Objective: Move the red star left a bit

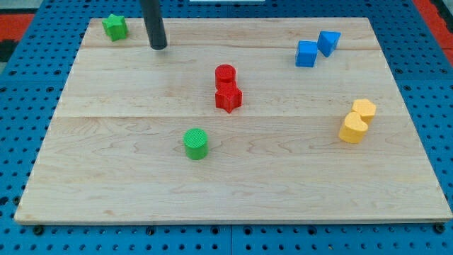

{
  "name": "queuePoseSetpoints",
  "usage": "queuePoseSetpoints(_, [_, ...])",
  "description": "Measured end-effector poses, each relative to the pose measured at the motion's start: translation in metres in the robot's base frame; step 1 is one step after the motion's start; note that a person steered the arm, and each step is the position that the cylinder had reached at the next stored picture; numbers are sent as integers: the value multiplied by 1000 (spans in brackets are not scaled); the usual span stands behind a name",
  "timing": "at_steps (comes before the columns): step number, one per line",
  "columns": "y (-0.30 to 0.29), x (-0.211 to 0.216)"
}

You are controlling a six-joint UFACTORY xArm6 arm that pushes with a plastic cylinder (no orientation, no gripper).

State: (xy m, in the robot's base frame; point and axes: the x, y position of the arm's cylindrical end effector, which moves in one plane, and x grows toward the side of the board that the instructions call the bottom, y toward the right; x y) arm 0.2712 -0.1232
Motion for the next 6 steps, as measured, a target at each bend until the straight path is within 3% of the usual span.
queuePoseSetpoints(1, [22, 2])
queuePoseSetpoints(2, [93, 18])
queuePoseSetpoints(3, [148, 66])
queuePoseSetpoints(6, [168, 85])
